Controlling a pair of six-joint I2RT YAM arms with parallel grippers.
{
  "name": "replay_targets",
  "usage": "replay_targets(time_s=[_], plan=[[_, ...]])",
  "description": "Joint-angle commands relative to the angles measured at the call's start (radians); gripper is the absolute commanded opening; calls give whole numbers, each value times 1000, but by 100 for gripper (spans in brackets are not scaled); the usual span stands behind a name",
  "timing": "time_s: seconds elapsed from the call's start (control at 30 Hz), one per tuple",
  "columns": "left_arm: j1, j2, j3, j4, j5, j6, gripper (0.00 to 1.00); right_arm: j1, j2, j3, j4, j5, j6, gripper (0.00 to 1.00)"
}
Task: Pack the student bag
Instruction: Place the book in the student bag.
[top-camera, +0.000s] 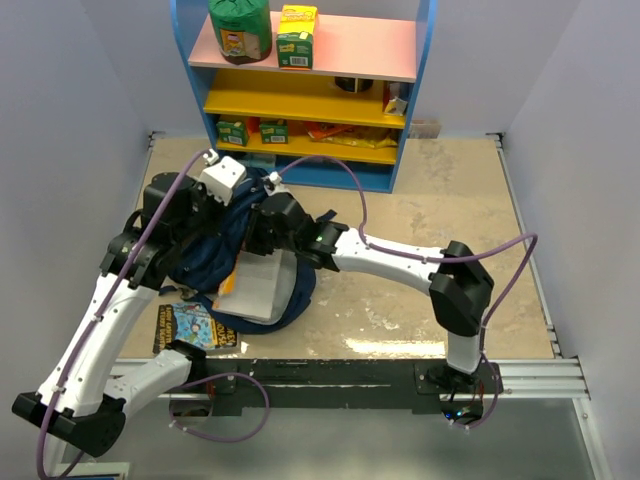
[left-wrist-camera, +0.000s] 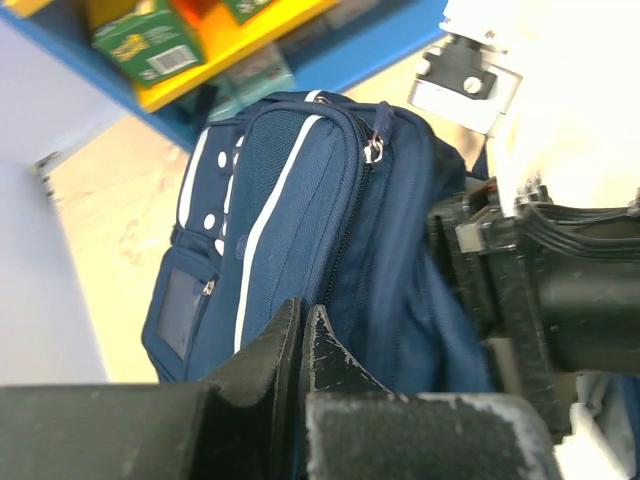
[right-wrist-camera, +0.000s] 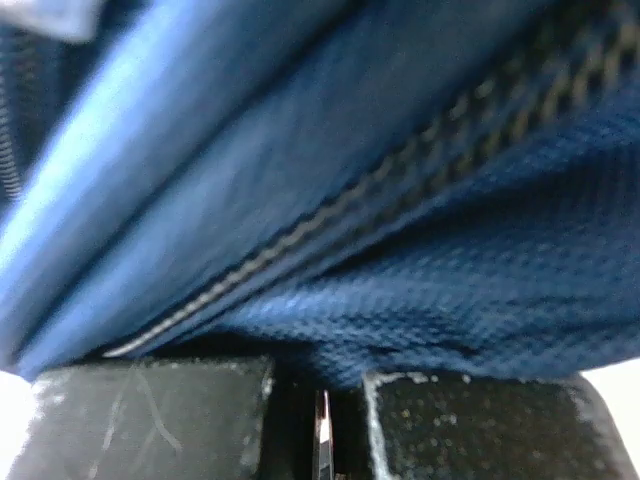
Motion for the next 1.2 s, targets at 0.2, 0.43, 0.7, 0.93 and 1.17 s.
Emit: replay_targets(time_s=[0.2, 0.43, 0.7, 0.93, 1.17], plan=[[8, -60, 71, 155, 97, -48, 0, 10, 5, -24, 54, 15, -119, 0], [9, -57, 67, 141, 135, -36, 0, -10, 155, -78, -7, -12, -162, 24], [9, -51, 39, 158, 146, -22, 0, -9, 96, -185, -103, 86, -208, 57], [9, -36, 44, 147, 155, -15, 0, -1, -29, -262, -146, 167, -216, 64], [9, -31, 25, 154, 215, 2, 0, 19, -32, -438, 78, -8, -124, 65]])
